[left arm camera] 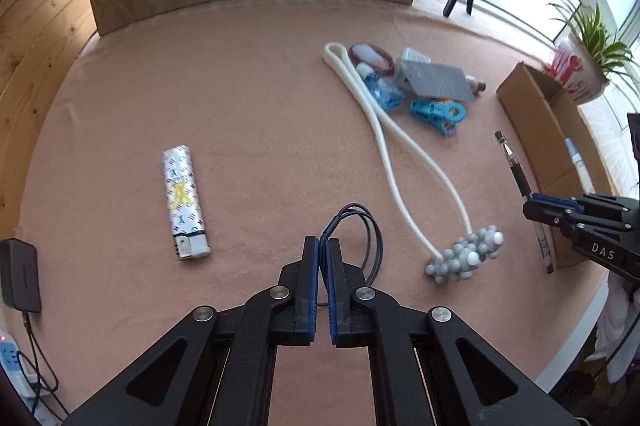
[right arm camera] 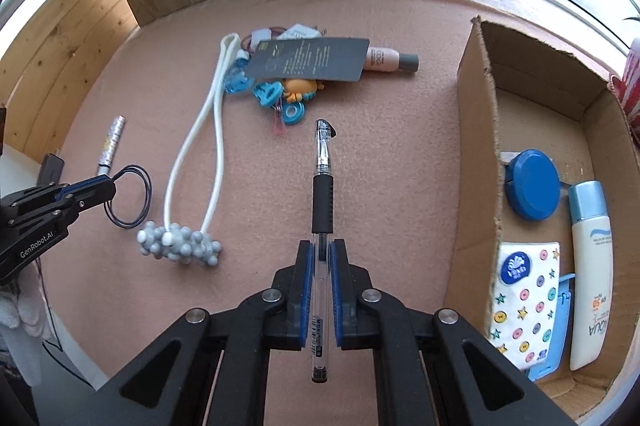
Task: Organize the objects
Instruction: 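Carry the pen with the right tool while the left tool carries the cable into the box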
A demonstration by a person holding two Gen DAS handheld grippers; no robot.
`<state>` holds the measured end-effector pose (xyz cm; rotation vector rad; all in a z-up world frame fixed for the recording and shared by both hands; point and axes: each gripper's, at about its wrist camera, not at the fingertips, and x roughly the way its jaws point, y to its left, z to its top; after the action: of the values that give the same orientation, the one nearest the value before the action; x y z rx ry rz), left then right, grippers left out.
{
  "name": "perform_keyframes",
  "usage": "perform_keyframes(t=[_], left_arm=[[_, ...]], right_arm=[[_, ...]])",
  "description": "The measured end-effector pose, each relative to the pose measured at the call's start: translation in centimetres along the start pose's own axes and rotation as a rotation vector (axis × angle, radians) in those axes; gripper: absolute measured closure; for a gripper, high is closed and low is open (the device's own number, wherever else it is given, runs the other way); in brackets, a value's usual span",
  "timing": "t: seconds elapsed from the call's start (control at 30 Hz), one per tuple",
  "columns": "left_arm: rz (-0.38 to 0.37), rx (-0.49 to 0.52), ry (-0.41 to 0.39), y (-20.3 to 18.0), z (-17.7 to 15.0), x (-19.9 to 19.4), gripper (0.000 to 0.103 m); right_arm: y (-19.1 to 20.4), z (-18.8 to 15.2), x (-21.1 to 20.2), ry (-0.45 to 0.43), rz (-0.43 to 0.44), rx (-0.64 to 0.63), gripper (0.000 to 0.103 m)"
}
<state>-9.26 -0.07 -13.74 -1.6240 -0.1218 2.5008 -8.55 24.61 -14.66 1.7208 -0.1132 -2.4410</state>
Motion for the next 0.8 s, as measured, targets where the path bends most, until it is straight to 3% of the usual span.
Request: perform_keyframes(t=[0.37,0.8], left_arm=[[-0.042,0.026,-0.120,-3.2,2.5,-5.3,0.100],[-0.168,0.137,-0.152,-13.6,5.4,-5.6,0.100]], right_arm=[[-2.0,-0.3,-5.5,-0.114,0.025,0.048,0.095],[-7.9,-1.8,-9.9,-0.183,-0.018,0.129,0.095]])
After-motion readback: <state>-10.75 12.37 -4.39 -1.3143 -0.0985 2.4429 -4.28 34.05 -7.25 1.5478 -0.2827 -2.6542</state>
